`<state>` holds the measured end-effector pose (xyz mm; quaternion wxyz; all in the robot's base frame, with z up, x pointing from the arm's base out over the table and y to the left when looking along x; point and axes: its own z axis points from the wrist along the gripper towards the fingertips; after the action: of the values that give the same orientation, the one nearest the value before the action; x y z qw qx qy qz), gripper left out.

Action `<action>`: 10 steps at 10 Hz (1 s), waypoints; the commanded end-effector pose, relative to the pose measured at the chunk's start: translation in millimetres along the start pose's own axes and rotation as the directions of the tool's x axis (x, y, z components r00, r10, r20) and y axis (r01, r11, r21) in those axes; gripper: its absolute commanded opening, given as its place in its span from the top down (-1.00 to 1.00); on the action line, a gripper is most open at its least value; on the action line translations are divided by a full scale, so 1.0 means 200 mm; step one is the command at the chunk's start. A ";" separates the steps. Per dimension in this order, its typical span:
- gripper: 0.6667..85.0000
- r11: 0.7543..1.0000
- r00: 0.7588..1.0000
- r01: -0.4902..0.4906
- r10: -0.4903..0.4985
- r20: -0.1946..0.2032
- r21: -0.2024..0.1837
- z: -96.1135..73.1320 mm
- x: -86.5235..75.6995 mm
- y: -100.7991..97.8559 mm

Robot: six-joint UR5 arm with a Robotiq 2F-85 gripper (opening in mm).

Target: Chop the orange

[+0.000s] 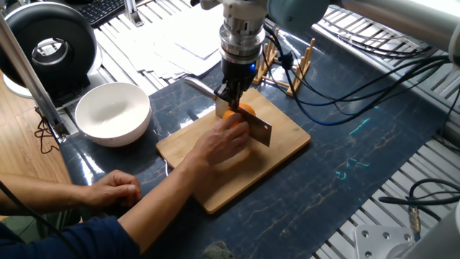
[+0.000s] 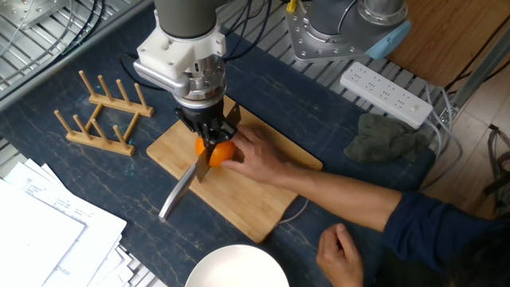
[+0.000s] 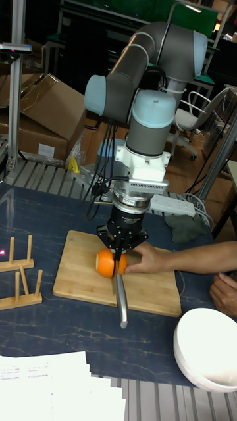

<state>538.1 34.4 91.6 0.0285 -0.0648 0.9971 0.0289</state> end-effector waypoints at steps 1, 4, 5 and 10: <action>0.98 1.000 1.000 -0.008 0.008 -0.002 -0.019 -0.02 -0.04 0.01; 0.98 1.000 1.000 -0.010 0.010 -0.007 -0.015 -0.03 -0.09 0.01; 0.98 1.000 1.000 -0.011 0.011 -0.011 -0.016 -0.04 -0.08 0.01; 0.98 0.999 0.998 -0.015 0.014 -0.061 -0.028 -0.14 0.04 0.03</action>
<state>539.5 35.3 107.4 0.0084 -0.0617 0.9975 0.0327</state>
